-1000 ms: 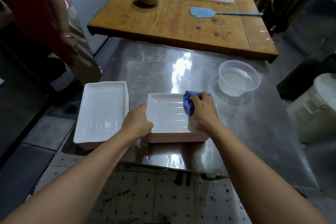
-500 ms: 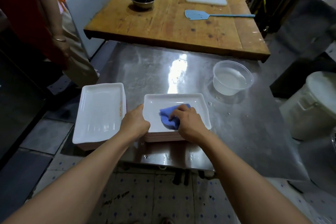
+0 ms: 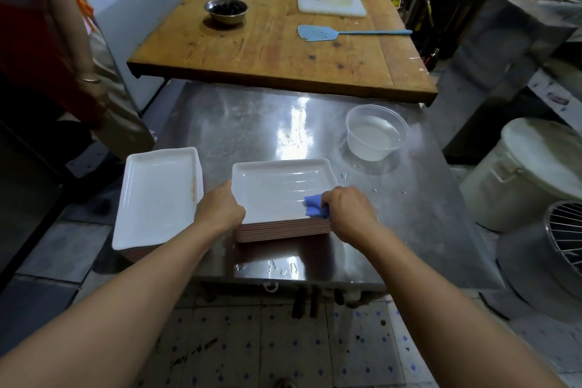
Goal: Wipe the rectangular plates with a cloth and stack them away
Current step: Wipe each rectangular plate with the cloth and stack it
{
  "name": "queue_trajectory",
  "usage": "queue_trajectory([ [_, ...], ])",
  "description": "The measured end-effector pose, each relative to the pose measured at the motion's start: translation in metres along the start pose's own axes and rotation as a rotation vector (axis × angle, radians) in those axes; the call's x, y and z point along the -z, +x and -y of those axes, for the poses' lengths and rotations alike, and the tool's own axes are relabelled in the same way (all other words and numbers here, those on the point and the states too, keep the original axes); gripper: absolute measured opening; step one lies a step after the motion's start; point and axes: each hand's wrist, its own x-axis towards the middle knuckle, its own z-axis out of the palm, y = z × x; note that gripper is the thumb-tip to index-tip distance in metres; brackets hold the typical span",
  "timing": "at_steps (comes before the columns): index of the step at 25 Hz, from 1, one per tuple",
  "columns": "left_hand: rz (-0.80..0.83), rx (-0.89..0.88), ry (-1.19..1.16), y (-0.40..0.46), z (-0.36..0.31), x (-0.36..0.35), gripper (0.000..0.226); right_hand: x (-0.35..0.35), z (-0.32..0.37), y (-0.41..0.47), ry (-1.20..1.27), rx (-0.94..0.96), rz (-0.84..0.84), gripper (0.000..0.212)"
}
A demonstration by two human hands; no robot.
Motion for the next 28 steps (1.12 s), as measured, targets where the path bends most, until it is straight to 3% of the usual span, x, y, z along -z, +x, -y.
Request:
queue_trajectory([
  [3,-0.148,-0.03,0.285,-0.01,-0.013,-0.003,0.049,0.007,-0.013,-0.009,0.297,-0.138,-0.17,0.026],
  [6,-0.254,-0.352,0.342,-0.019,-0.029,-0.022,0.04,0.013,-0.032,-0.016,0.62,-0.272,-0.319,0.018],
  [8,-0.195,-0.498,0.36,-0.022,-0.038,-0.035,0.033,0.013,-0.038,-0.02,0.697,-0.322,-0.333,0.019],
  [12,-0.246,-0.576,0.531,-0.023,-0.045,-0.056,0.013,0.006,-0.043,-0.028,0.725,-0.337,-0.318,0.016],
  [17,-0.305,-0.678,0.365,-0.03,-0.038,-0.047,0.006,0.0,-0.041,-0.035,0.766,-0.361,-0.329,0.024],
  [20,-0.379,-0.754,0.293,-0.039,-0.04,-0.037,0.014,0.003,-0.039,-0.039,0.824,-0.375,-0.366,0.028],
  [24,-0.488,-0.774,0.313,-0.039,-0.055,-0.016,0.017,0.017,-0.03,-0.046,0.922,-0.4,-0.431,0.031],
  [28,-0.527,-0.618,0.141,-0.043,-0.071,0.016,0.012,0.047,-0.018,-0.048,0.878,-0.322,-0.562,0.024],
])
